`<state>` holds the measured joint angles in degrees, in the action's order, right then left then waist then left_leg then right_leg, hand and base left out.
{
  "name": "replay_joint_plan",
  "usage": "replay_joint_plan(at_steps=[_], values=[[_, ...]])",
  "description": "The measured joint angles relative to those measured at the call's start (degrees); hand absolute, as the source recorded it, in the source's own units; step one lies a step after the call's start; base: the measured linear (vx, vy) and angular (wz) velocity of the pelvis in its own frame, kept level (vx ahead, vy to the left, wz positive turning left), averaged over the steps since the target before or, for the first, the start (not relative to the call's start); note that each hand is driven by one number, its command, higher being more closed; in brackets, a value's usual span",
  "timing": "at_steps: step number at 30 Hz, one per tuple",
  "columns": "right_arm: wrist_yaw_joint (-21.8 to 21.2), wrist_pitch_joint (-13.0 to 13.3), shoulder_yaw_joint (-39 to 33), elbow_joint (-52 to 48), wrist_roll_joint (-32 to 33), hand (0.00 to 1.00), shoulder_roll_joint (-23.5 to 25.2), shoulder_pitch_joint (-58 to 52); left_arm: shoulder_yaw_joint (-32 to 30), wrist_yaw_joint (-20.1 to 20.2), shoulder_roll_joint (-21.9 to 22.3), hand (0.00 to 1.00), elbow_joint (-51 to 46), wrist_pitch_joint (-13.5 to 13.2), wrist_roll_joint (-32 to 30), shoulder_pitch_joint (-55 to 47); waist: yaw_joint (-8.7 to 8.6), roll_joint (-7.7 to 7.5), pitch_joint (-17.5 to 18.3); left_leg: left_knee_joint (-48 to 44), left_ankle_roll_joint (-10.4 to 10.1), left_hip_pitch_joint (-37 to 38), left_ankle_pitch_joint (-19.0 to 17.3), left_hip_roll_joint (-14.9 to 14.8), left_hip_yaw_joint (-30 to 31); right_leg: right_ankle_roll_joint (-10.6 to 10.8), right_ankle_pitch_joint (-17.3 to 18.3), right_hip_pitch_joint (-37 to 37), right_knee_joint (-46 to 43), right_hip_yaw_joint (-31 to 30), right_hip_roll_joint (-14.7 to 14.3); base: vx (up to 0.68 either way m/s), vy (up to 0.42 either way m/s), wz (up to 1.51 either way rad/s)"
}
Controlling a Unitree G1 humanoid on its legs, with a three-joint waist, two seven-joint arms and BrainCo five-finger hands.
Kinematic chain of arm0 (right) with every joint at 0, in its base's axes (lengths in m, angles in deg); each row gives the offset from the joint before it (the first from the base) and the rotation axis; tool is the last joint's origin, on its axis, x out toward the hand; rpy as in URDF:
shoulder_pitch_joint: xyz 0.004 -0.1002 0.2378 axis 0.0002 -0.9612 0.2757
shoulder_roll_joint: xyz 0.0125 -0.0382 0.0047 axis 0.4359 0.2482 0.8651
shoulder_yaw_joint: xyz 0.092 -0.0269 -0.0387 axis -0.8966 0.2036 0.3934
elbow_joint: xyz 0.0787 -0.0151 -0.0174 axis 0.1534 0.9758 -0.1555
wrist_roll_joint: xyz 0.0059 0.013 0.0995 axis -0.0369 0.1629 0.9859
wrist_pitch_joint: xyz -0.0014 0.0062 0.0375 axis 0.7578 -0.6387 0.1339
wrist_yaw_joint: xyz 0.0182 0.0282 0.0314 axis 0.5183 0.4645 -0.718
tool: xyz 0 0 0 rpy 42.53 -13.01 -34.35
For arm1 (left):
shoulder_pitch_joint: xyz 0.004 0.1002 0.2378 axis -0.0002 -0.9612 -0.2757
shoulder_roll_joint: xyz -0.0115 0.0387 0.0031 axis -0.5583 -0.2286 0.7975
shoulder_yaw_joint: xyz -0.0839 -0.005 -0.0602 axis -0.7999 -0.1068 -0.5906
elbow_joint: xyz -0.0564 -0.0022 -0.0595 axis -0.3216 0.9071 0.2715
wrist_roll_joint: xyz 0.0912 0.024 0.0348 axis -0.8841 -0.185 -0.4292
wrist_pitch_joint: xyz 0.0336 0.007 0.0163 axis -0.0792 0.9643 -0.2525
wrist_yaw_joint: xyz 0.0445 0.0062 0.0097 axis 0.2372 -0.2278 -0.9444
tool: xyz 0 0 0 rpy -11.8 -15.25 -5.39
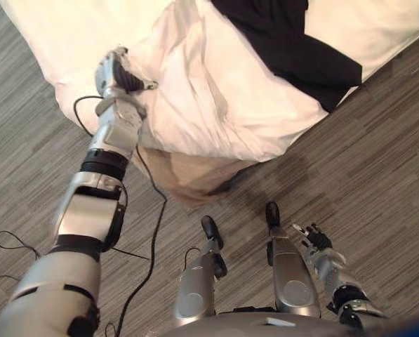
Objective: Tidy the bed and pick cloth on bed and put in laundry
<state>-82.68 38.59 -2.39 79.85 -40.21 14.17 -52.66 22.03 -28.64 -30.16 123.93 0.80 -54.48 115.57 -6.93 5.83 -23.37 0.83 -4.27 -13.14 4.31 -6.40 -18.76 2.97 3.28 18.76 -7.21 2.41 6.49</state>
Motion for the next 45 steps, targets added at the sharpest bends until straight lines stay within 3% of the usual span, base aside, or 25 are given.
replay_joint_plan(at_steps=[7,11,17,20,24,25,28,31,36,41,45], values=[[0.23,-1.3,1.8,-1.03,-0.03,0.0,-1.02,0.65,2.7,4.29,0.04,1.0,1.18,-0.86,4.49,1.06,-0.12,0.01,0.01,0.05,0.2,0.19,1.56,1.14,-0.6,0.01,0.02,-0.46,-0.28,0.41,1.68,-0.01,-0.004,0.05],[0.39,-1.43,1.9,1.38,-0.04,0.0,-1.06,0.55,4.55,4.27,-0.1,1.0,-0.1,-4.83,7.37,-1.68,-0.84,0.09,0.05,0.28,0.27,2.19,1.6,1.44,1.33,0.02,0.01,-3.63,0.36,2.49,2.13,-0.01,-0.01,0.21],[0.72,-1.58,2.25,3.59,-0.11,0.0,-1.22,-0.19,4.37,6.33,-5.89,1.0,-11.86,-10.83,9.06,-13.14,-1.48,0.83,0.72,1.21,0.26,4.52,1.6,1.57,4.39,0.66,-0.42,-8.35,2.27,7.19,2.23,-0.01,-0.001,0.25],[0.71,-2.01,2.28,4.93,-0.09,0.0,-1.54,-0.86,0.67,7.97,-6.37,1.0,-18.14,-14.73,11.42,-23.26,-1.22,1.26,1.38,1.48,0.26,5.98,1.6,1.9,5.8,1.49,-1.08,-11.43,4.06,9.16,2.46,-0.03,0.021,0.26],[0.57,-2.22,2.27,5.18,-0.1,0.0,-1.53,-4.7,-1.3,9.15,-3.72,1.0,-23.42,-20.44,11.24,-41.78,0.53,1.24,6.96,3.35,0.28,7.27,1.58,2.44,7.52,1.99,-1.57,-14.0,6.54,11.09,2.34,-0.01,0.021,0.21],[0.56,-2.42,2.22,5.27,-0.11,0.0,-1.51,-5.46,-1.72,9.15,-2.47,0.0,-23.81,-21.2,11.19,-44.42,0.93,1.18,7.61,3.4,0.28,7.65,1.57,2.47,8.19,2.08,-1.75,-14.73,6.79,11.35,2.32,-0.02,0.034,0.28],[0.53,-3.38,1.98,5.46,-0.15,0.0,-0.83,-8.24,-3.35,8.68,2.19,0.0,-24.75,-24.17,11.0,-54.6,2.09,0.22,10.63,4.68,0.24,9.2,1.27,2.46,9.49,2.11,-1.85,-16.93,7.66,12.79,2.01,-0.05,0.033,0.28],[-0.19,-4.06,1.75,5.47,-0.2,0.0,-0.26,-9.45,-4.83,7.8,6.14,0.0,-25.55,-26.72,10.49,-57.16,3.65,-0.89,12.6,4.71,0.92,9.64,-0.64,2.34,10.02,2.22,-1.84,-17.82,8.9,13.22,1.68,-0.08,0.04,0.0],[-1.78,-4.82,1.61,5.55,-0.73,0.0,-0.04,-14.23,-5.74,7.39,10.99,0.0,-16.63,-28.16,7.55,-59.94,3.66,-2.2,16.26,5.08,1.19,12.26,-1.45,3.42,10.13,3.39,-0.89,-20.09,9.33,13.22,2.26,-0.06,0.034,-0.04],[-2.28,-5.07,-0.52,7.62,-0.73,0.0,1.1,-15.82,-10.72,4.83,15.28,0.0,-4.67,-31.55,3.22,-60.26,3.58,-4.45,18.19,5.1,0.91,14.17,-2.32,3.57,10.23,3.44,-0.85,-22.47,10.29,13.23,2.21,0.08,-0.004,0.01],[-2.5,-3.72,-1.65,8.39,-0.59,0.0,2.65,-15.76,-14.05,5.22,17.63,0.0,0.83,-30.49,2.47,-60.22,3.54,-5.71,18.91,4.86,0.56,16.43,-2.91,3.63,9.79,3.5,-0.75,-25.15,11.3,13.19,2.17,0.14,-0.017,-0.1]])
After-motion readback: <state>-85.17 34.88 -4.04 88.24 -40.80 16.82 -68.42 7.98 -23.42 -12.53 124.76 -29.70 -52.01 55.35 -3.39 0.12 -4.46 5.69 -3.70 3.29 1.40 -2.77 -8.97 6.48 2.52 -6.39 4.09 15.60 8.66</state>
